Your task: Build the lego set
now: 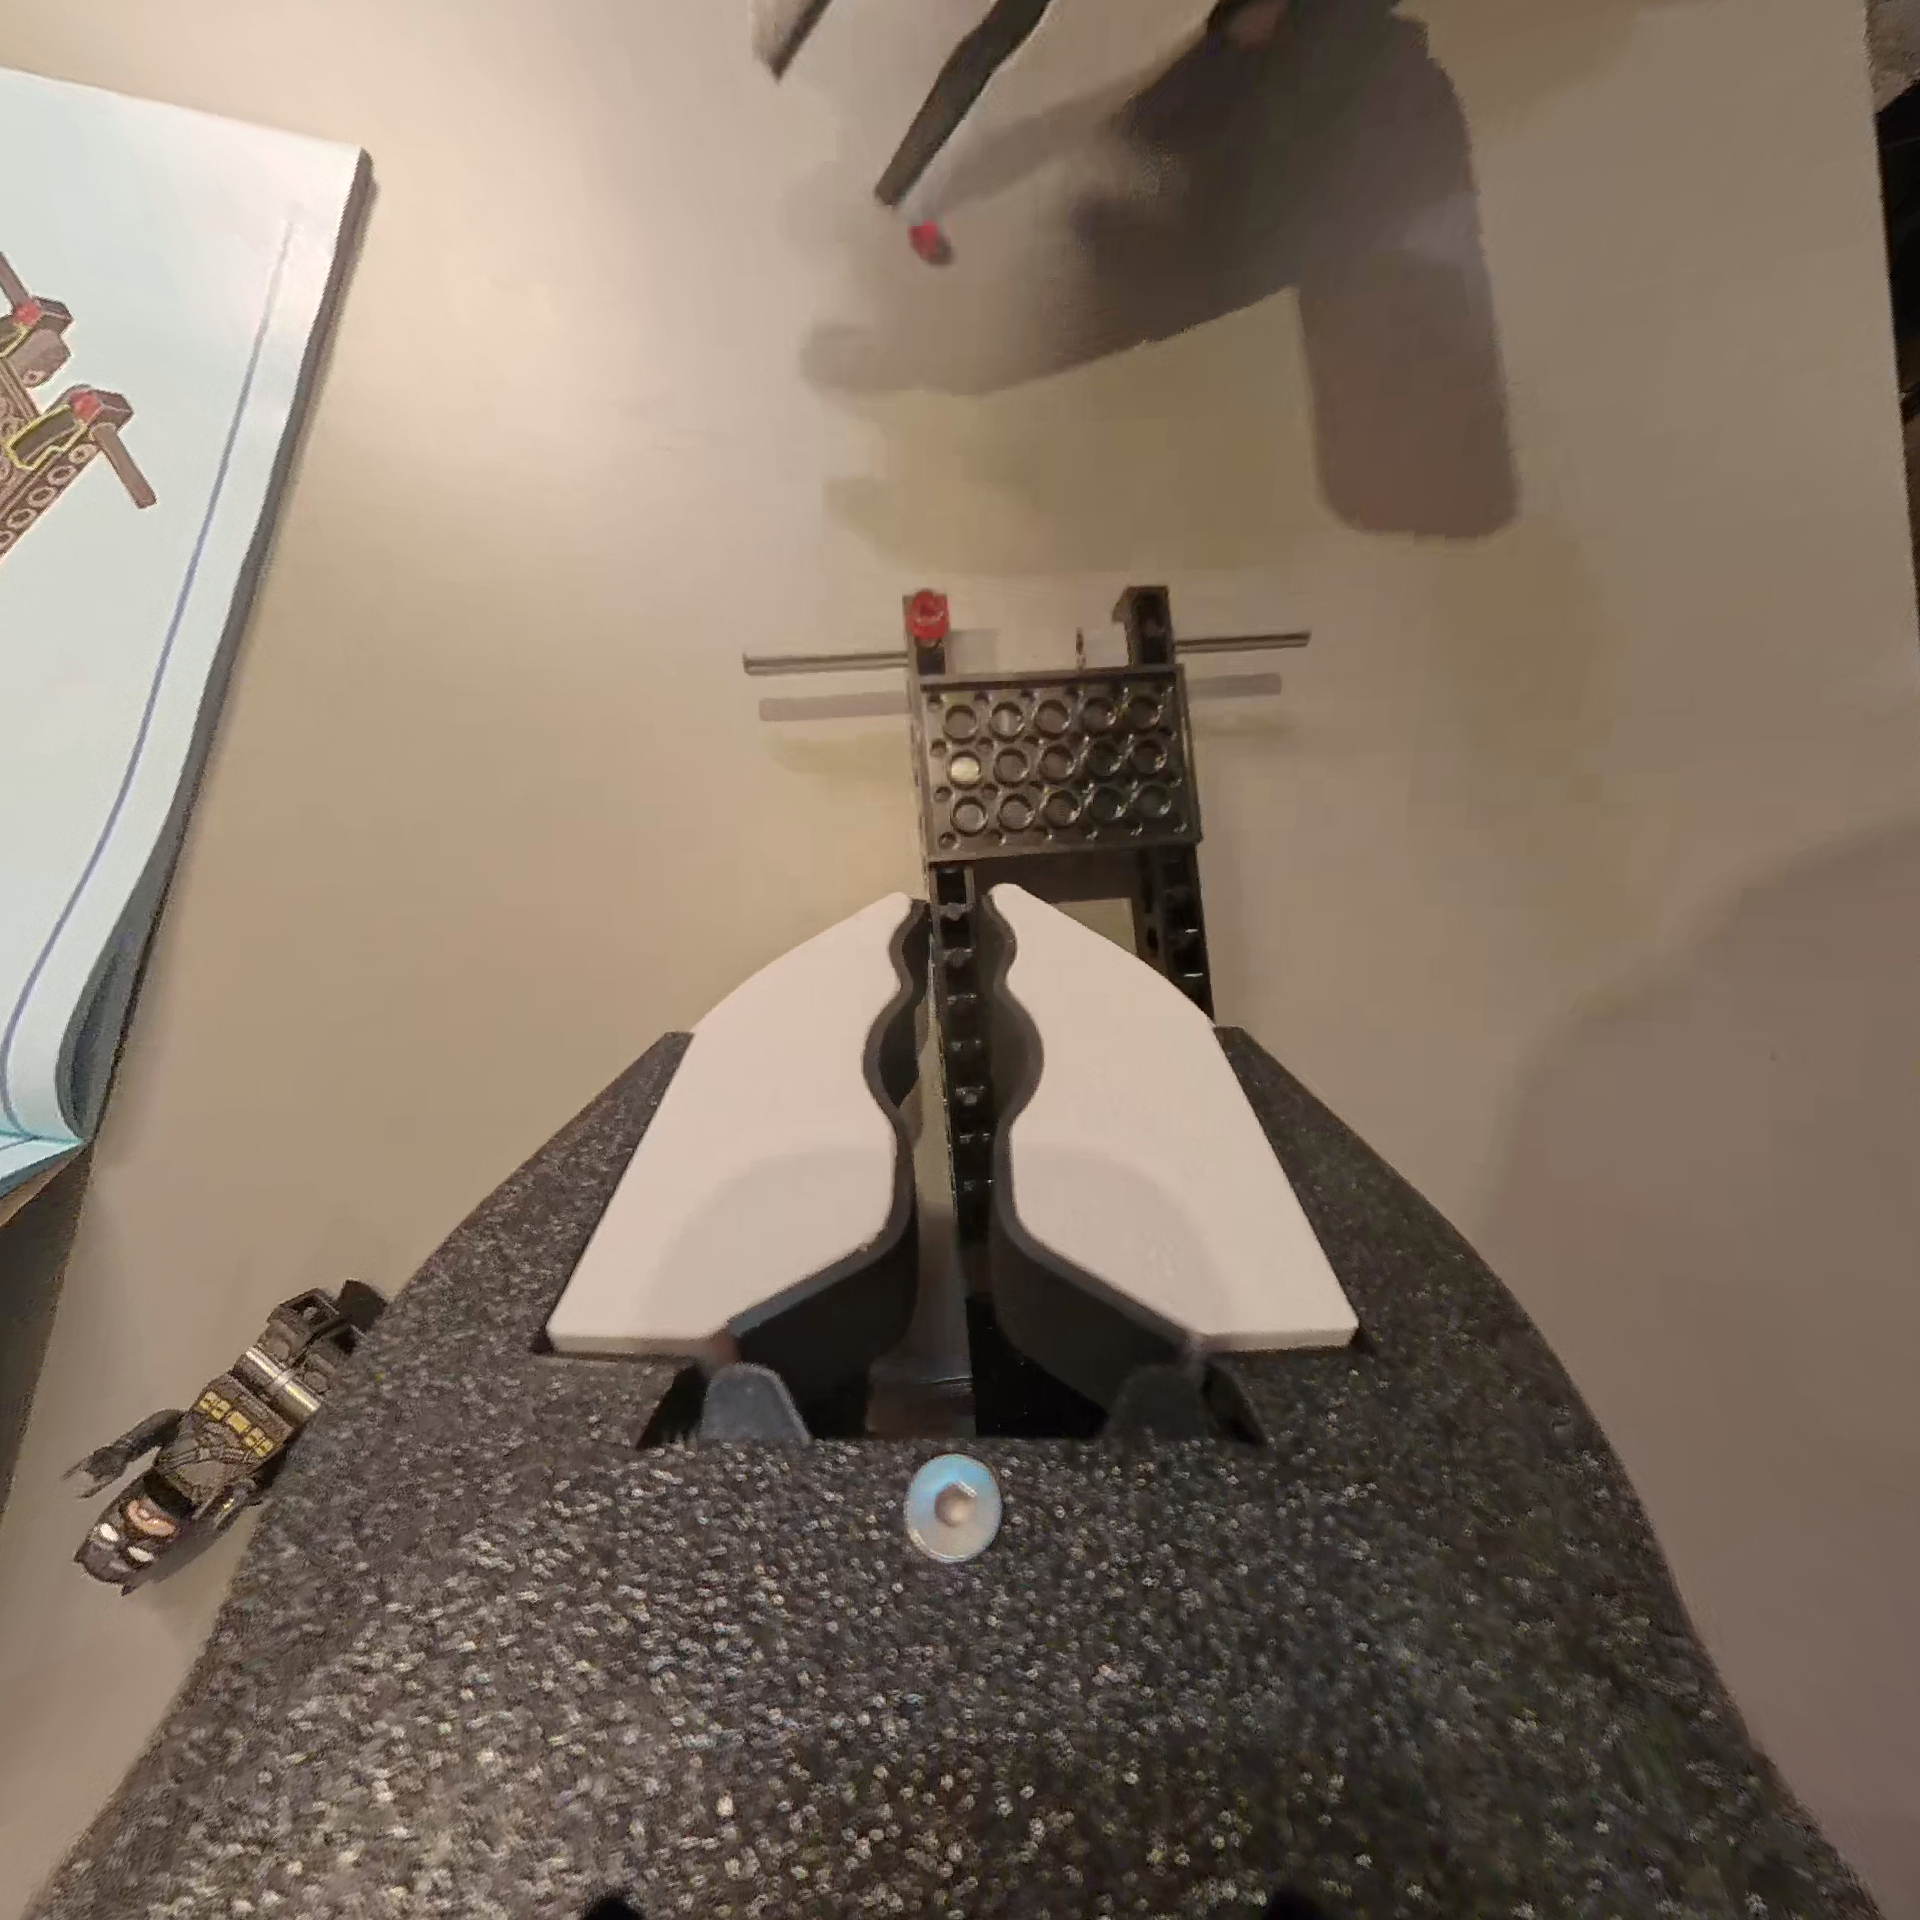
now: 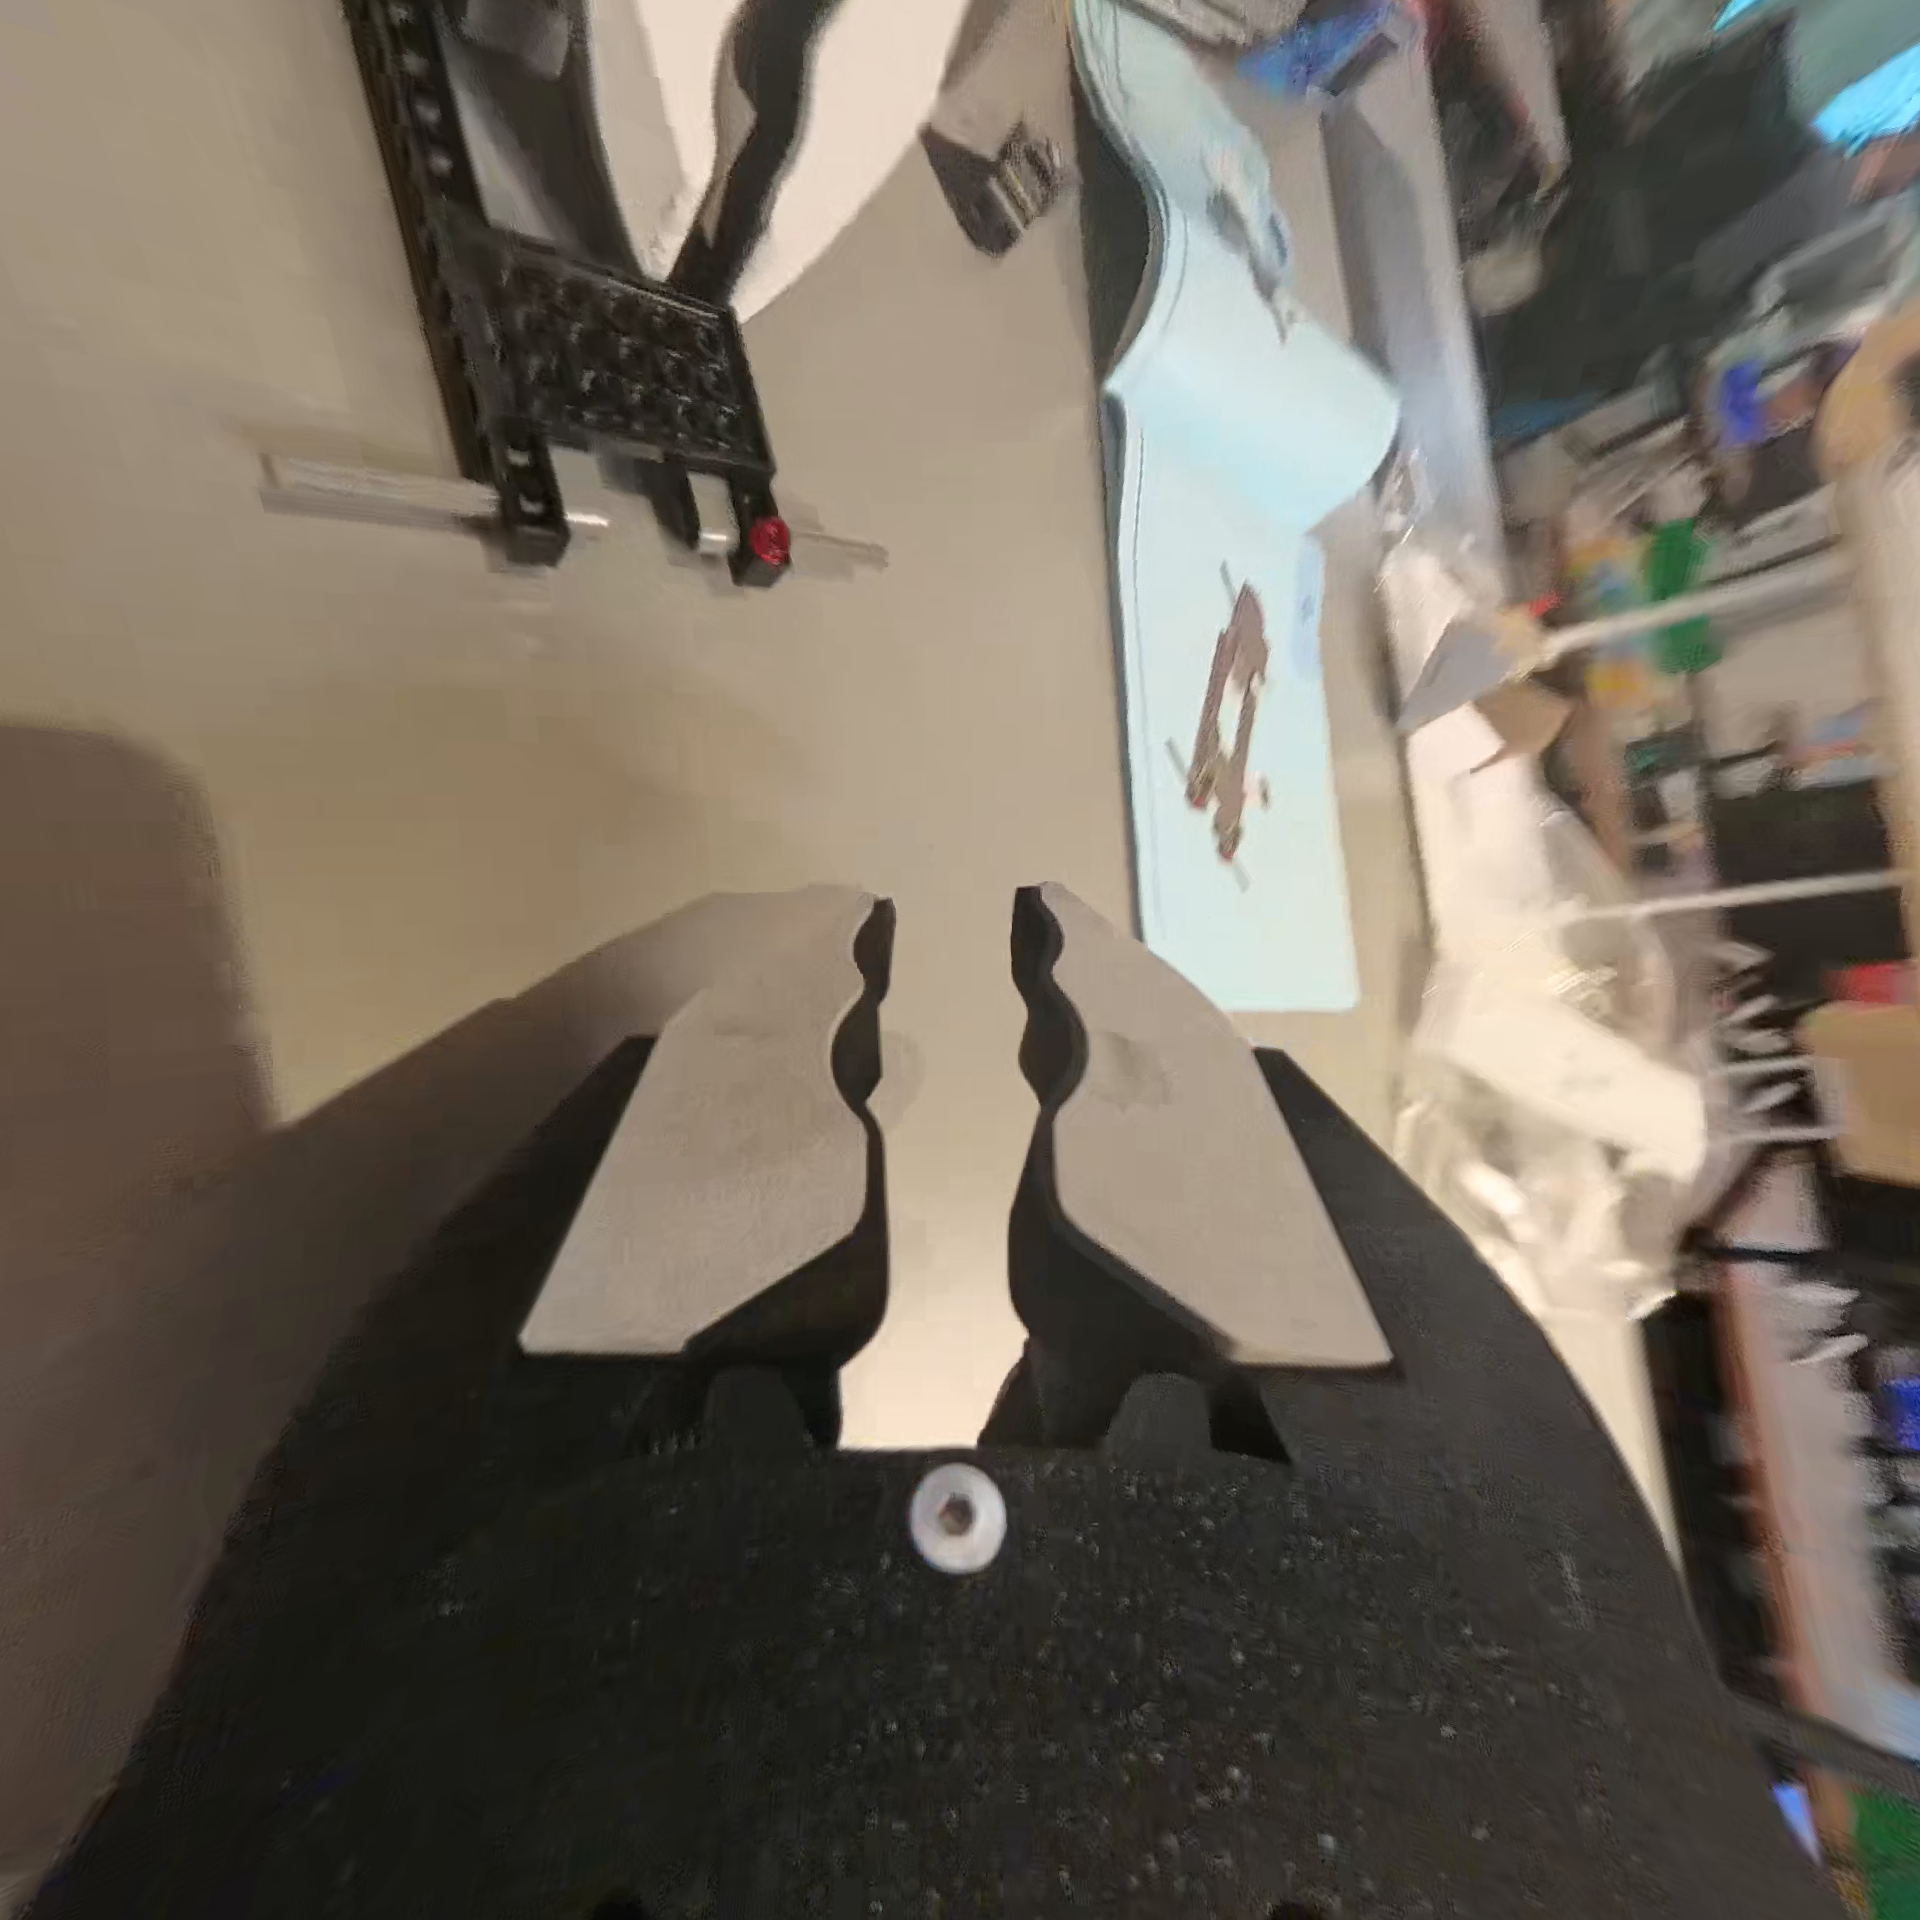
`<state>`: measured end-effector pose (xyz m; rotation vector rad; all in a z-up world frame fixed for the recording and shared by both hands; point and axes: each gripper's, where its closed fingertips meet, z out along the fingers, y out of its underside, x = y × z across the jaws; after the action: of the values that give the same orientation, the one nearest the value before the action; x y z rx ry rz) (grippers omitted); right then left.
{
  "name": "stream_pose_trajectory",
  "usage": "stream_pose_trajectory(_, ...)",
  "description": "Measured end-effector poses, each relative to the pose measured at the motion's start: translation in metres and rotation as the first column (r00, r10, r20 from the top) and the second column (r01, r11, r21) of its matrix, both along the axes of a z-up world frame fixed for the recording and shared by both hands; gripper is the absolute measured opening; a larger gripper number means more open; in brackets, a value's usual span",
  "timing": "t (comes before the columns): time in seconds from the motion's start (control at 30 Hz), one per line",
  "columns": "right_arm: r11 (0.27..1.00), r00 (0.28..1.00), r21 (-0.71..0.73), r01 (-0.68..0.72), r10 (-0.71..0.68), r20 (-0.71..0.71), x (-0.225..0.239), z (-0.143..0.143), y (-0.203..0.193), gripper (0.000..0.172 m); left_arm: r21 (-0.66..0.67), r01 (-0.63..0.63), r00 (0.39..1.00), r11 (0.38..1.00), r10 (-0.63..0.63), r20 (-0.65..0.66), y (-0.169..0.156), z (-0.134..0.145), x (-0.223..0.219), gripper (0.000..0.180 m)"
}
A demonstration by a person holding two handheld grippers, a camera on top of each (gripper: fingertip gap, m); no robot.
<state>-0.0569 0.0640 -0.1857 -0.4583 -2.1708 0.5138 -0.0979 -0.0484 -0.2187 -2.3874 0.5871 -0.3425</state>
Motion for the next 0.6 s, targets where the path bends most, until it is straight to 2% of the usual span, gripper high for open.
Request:
stream_pose_trajectory(0.13, 0.972, 0.98, -0.204, 0.115, -0.078, 0.181, 0.013, -0.003, 0.018, 0.023, 0.009, -0.032, 0.999, 0.999, 0.033, -0.022, 0.003, -0.001, -0.006, 0.015)
stream_pose_trajectory(0.3, 0.921, 0.93, -0.326, 0.212, -0.088, 0.356, 0.027, -0.013, 0.029, 0.023, 0.047, -0.069, 0.997, 0.997, 0.07, -0.027, 0.005, 0.009, -0.012, 0.024)
stream_pose_trajectory(0.43, 0.906, 0.925, -0.367, 0.21, -0.062, 0.375, 0.027, -0.02, 0.024, 0.022, 0.035, 0.026, 0.999, 0.999, -0.027, 0.033, -0.007, 0.021, 0.008, 0.019)
stream_pose_trajectory(0.6, 0.907, 0.929, -0.374, 0.195, -0.049, 0.366, 0.021, -0.026, 0.02, 0.016, -0.053, 0.082, 0.996, 0.995, -0.084, -0.026, -0.017, 0.011, 0.022, 0.016)
